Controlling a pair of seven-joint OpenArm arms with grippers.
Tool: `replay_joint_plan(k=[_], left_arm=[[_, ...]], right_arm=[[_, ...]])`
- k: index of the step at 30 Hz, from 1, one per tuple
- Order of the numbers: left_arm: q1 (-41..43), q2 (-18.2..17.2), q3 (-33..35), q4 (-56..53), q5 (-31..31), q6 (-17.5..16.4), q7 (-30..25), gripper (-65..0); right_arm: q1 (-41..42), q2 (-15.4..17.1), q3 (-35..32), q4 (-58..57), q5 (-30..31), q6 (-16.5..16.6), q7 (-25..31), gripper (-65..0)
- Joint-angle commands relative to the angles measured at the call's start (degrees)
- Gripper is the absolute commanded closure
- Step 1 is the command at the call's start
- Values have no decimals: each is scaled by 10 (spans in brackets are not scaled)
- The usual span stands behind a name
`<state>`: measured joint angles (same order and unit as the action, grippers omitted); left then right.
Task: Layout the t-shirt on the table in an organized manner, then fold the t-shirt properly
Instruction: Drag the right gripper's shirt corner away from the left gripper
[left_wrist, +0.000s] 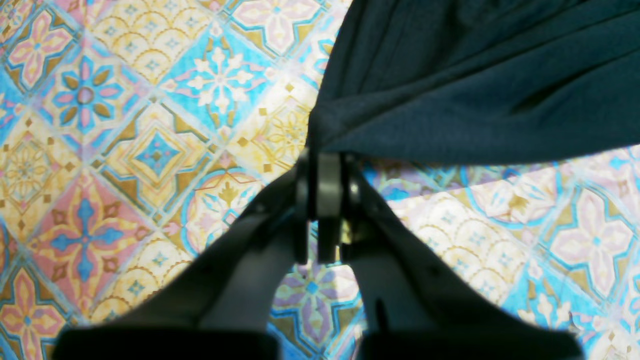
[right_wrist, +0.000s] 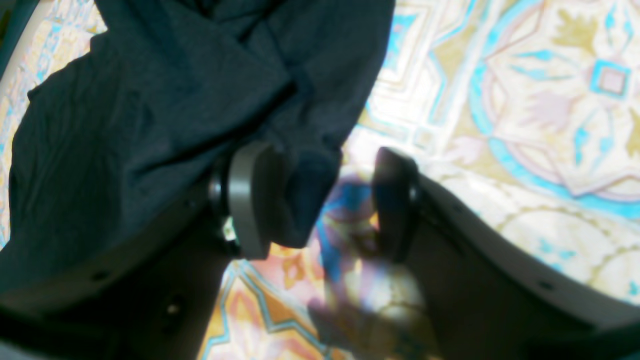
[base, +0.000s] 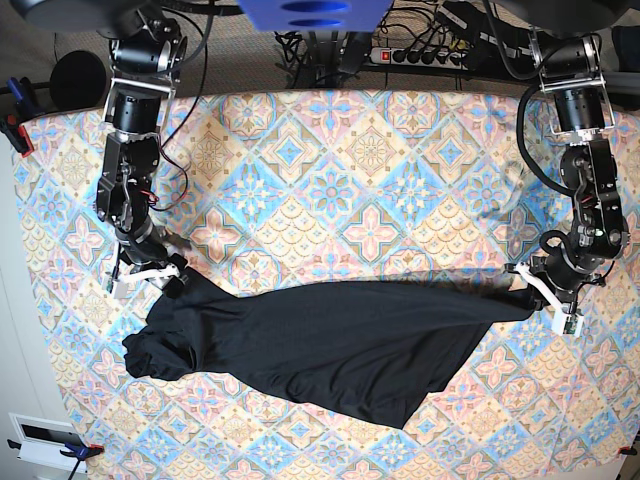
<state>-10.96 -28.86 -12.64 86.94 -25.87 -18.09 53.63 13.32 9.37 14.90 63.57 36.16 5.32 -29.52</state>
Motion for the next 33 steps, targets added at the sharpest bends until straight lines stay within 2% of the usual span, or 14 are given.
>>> replay_joint_plan(k=[1, 19, 21, 24, 25, 33], left_arm=[[-12, -11, -3, 8, -4, 0, -14, 0], [-12, -11, -7, 8, -4, 0, -14, 0], [-12, -11, -7, 8, -4, 0, -14, 0], [-12, -11, -8, 8, -4, 0, -14, 0], [-12, -11, -8, 8, -4, 0, -14, 0], [-6, -11, -4, 8, -4, 0, -35, 0]], right_arm=[[14, 6, 2, 8, 6, 6, 11, -304], [13, -16, -3, 3, 5, 6, 10, -293], [13, -16, -3, 3, 5, 6, 10, -236], [13, -16, -3, 3, 5, 7, 10, -90], [13, -16, -3, 3, 5, 7, 10, -61], [12, -16, -3, 31, 6, 7, 10, -2]])
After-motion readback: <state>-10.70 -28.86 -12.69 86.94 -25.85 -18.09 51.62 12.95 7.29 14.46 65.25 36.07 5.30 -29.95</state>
